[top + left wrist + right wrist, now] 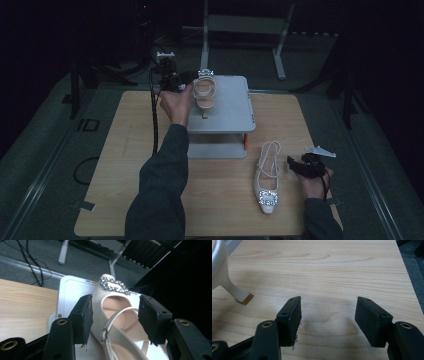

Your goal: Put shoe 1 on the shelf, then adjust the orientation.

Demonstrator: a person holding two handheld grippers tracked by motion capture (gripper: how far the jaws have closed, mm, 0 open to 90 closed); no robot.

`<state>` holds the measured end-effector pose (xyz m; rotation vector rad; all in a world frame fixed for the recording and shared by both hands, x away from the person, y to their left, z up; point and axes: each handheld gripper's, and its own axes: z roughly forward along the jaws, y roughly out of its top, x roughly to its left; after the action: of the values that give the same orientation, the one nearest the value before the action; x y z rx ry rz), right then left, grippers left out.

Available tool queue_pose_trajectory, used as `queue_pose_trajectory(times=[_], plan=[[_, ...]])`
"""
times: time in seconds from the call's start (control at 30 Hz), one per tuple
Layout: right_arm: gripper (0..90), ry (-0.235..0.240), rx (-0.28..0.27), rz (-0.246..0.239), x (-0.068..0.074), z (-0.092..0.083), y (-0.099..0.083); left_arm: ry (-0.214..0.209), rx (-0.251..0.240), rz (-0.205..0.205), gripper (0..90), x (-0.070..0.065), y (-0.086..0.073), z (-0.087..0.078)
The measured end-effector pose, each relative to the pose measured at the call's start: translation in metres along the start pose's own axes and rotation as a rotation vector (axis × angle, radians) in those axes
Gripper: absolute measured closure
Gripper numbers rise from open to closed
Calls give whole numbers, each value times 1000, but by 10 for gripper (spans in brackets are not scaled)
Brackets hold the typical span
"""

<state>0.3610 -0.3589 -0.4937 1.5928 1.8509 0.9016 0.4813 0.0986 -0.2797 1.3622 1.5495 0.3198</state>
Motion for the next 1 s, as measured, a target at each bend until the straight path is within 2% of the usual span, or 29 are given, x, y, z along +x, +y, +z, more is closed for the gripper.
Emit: queue_pose_trajectory(times=[0.2,0.27,0.4,0.47,0.57,0.6,0.73,0.77,0.8,0.97,1.0], plan=[[378,-2,0,3,0,-1,-1,3,-34,21,434,2,2,-14],[379,-3,1,2,0,-1,-1,-12,-48,21,435,6,1,-19],[378,1,2,-6,1,-1,-1,-13,-41,19,435,18,0,-28],[379,2,-5,-11,2,-2,0,4,-33,49,435,22,-2,-35],[379,16,-26,-11,4,-7,3,-8,-53,64,434,29,-7,-45],[379,21,-39,-14,5,-10,5,3,-54,77,434,32,-8,-49],[381,62,-82,-12,8,-22,13,28,-35,124,427,38,-13,-56],[382,75,-90,-15,8,-24,15,29,-43,130,427,40,-14,-57],[382,85,-99,-19,9,-26,17,19,-47,129,427,44,-16,-59],[394,148,-143,-27,16,-38,28,51,-24,142,427,52,-23,-60],[402,160,-153,-34,17,-41,30,43,-34,139,427,54,-26,-61]])
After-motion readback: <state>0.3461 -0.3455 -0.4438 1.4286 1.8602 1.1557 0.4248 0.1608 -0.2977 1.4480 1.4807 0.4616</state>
